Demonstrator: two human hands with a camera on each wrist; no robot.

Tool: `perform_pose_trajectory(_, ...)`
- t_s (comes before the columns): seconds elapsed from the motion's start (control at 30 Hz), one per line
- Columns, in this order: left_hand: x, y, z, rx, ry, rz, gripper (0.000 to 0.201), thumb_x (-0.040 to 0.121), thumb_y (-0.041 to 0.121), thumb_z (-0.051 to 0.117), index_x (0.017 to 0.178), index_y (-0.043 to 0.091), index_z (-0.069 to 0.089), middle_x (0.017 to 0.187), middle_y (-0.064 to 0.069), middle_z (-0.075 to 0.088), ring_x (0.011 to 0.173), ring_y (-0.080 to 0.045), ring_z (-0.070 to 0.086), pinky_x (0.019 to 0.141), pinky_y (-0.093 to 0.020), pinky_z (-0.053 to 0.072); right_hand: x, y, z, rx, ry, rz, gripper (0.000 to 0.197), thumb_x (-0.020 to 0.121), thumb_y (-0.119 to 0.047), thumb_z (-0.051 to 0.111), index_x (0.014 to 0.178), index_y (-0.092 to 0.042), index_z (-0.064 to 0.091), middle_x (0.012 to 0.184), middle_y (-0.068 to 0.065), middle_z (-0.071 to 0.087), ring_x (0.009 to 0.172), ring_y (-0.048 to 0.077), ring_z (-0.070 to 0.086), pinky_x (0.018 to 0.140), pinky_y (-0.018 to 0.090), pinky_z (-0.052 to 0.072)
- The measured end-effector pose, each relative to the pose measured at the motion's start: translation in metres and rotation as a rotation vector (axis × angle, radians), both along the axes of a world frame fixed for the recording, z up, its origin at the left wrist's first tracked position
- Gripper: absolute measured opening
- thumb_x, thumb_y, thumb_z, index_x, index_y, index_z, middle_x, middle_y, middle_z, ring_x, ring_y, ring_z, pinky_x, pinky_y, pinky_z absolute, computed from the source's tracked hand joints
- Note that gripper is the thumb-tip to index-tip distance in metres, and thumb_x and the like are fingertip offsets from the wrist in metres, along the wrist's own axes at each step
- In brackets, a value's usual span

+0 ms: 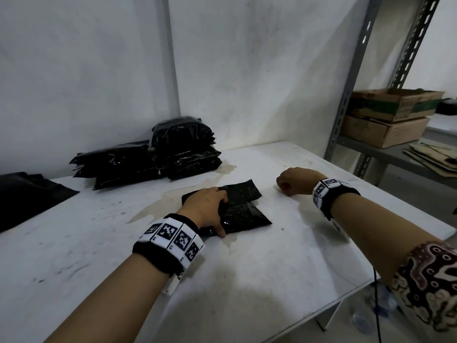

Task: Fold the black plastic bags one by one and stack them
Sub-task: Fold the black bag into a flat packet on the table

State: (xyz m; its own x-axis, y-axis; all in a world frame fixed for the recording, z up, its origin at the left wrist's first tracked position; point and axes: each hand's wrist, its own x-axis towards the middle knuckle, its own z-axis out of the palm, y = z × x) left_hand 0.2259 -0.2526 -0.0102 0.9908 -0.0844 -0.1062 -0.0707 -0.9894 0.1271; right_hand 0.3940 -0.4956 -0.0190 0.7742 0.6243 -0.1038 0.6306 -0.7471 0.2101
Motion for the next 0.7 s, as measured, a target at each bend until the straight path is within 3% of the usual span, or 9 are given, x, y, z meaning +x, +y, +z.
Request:
perform_pose_trajectory(0.07,0.0,0.0,0.0,-0.004,-0.003,-0.003,0.081,0.059,0.038,0.088,0.128,0.021,0.047,0.127,0.002,0.049,0.115,-0.019,0.047,0.078,-0.025,0.036,0.002,-0.002,0.004,0.069,0.026,-0.034,0.014,0.083,-0.01,0.058,0.075,-0.021,0.054,0.075,-0.006,0.05,0.074,0.021,0.051,0.062,0.03,0.038)
perform_pose_trajectory(0.17,0.001,0.0,0.0,-0.005,-0.005,0.003,0.082,0.058,0.038,0.088,0.127,0.022,0.047,0.126,0.002,0.049,0.113,-0.019,0.048,0.082,-0.03,0.042,0.007,-0.005,0.01,0.155,0.118,-0.044,0.023,0.075,0.004,0.058,0.076,-0.016,0.069,0.072,-0.007,0.064,0.075,0.019,0.063,0.071,0.03,0.051)
perform_pose_trajectory(0.3,0.0,0.0,0.001,0.005,-0.001,0.002,0.082,0.058,0.039,0.088,0.127,0.022,0.047,0.125,0.003,0.049,0.113,-0.019,0.048,0.083,-0.031,0.043,0.007,-0.001,0.008,0.203,0.114,-0.08,0.027,0.073,0.008,0.057,0.079,-0.012,0.073,0.072,-0.002,0.068,0.067,0.013,0.062,0.062,0.02,0.046)
perform_pose_trajectory(0.4,0.0,0.0,0.001,-0.001,0.0,0.004,0.082,0.058,0.039,0.088,0.127,0.022,0.047,0.126,0.003,0.049,0.114,-0.02,0.048,0.083,-0.03,0.042,0.008,0.0,0.008,0.207,0.129,-0.087,0.027,0.073,0.009,0.057,0.08,-0.011,0.074,0.075,0.002,0.071,0.065,0.013,0.063,0.061,0.02,0.047)
perform_pose_trajectory(0.5,0.001,0.0,0.001,-0.007,0.002,0.008,0.082,0.058,0.038,0.088,0.128,0.022,0.047,0.126,0.003,0.049,0.114,-0.019,0.047,0.082,-0.029,0.041,0.011,-0.002,0.011,0.188,0.13,-0.076,0.024,0.074,0.006,0.062,0.081,-0.013,0.075,0.076,0.001,0.072,0.073,0.018,0.067,0.07,0.028,0.053)
perform_pose_trajectory(0.7,0.001,0.0,0.001,-0.008,0.006,0.01,0.082,0.059,0.038,0.088,0.128,0.022,0.046,0.126,0.003,0.048,0.114,-0.019,0.047,0.078,-0.027,0.038,0.01,-0.003,0.008,0.142,0.071,-0.028,0.013,0.077,-0.006,0.067,0.083,-0.015,0.074,0.078,-0.003,0.066,0.078,0.02,0.063,0.071,0.03,0.05)
